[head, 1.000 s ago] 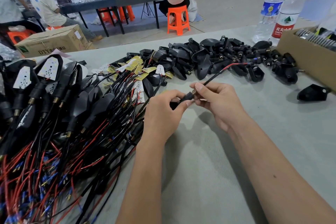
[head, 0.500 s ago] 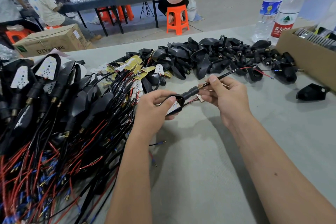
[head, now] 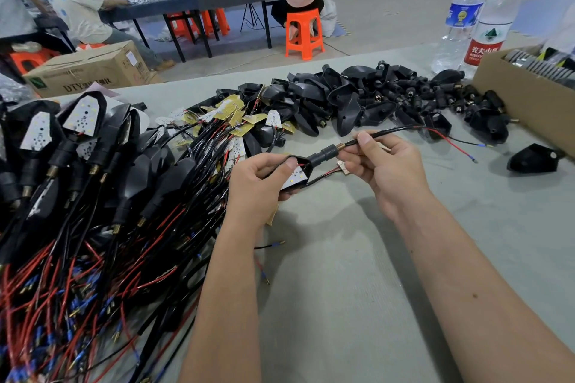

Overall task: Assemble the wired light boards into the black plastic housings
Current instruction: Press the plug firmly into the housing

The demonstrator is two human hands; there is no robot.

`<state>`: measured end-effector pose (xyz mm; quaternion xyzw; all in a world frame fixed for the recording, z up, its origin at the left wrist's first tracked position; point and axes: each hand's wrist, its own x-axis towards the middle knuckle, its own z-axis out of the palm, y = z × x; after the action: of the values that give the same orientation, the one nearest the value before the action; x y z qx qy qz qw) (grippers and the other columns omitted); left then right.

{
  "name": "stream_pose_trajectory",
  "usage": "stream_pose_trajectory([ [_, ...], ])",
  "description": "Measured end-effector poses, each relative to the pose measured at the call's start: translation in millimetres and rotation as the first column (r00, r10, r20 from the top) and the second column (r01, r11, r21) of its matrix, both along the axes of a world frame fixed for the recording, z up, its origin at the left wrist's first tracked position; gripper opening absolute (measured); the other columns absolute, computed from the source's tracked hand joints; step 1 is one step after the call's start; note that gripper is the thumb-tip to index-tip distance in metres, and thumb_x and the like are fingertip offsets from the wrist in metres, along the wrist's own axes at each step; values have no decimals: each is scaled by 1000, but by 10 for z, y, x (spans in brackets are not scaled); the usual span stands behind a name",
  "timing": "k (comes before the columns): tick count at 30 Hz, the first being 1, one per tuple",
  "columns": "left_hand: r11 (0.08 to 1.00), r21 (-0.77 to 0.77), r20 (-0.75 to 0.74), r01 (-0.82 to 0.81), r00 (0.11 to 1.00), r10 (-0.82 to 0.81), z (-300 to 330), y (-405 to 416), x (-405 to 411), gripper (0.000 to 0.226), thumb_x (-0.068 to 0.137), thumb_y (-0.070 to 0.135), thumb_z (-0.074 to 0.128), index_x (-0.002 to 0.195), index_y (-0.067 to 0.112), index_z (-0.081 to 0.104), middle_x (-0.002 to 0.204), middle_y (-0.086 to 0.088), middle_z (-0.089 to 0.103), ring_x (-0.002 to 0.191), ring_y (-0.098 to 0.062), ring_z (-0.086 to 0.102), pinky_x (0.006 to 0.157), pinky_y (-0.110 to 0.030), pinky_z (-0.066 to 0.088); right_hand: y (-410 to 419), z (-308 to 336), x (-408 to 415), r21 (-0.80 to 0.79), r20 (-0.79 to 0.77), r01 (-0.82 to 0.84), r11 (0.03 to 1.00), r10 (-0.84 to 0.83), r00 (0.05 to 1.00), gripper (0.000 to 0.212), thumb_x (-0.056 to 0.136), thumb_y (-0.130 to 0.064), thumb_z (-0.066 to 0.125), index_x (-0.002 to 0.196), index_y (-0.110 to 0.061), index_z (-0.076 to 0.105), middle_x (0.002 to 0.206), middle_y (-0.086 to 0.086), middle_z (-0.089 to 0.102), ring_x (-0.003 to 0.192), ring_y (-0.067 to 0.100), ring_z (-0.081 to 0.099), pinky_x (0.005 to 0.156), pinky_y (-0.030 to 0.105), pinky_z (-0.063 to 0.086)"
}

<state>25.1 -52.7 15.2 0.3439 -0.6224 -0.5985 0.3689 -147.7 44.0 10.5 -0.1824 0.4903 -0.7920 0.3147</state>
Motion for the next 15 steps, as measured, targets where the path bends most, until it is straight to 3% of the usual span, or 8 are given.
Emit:
stream_pose_trajectory([
  [3,995,77,-47,58,997,-54,29,-21,57,11,93,10,73,103,8,78,92,-12,79,93,-33,75,64,-22,57,0,-5,6,5,-1,26,1000,-26,1000,8,105,-13,59,101,-8,63,74,11,76,76,26,79,55,23,58],
  [8,993,100,-78,63,995,-55,15,-48,94,18,93,-3,68,108,3,77,93,-15,79,86,-26,75,65,-26,60,3,-7,-4,27,-6,-9,1000,9,1000,10,105,-18,59,101,-8,61,79,12,78,80,28,79,52,22,56],
  [15,997,57,-74,45,996,-41,-38,-48,79,21,91,-4,70,106,9,78,95,-11,80,90,-27,77,69,-28,63,27,5,-5,93,5,-80,992,80,997,17,98,-20,70,95,-4,70,90,10,79,85,20,79,54,22,57],
])
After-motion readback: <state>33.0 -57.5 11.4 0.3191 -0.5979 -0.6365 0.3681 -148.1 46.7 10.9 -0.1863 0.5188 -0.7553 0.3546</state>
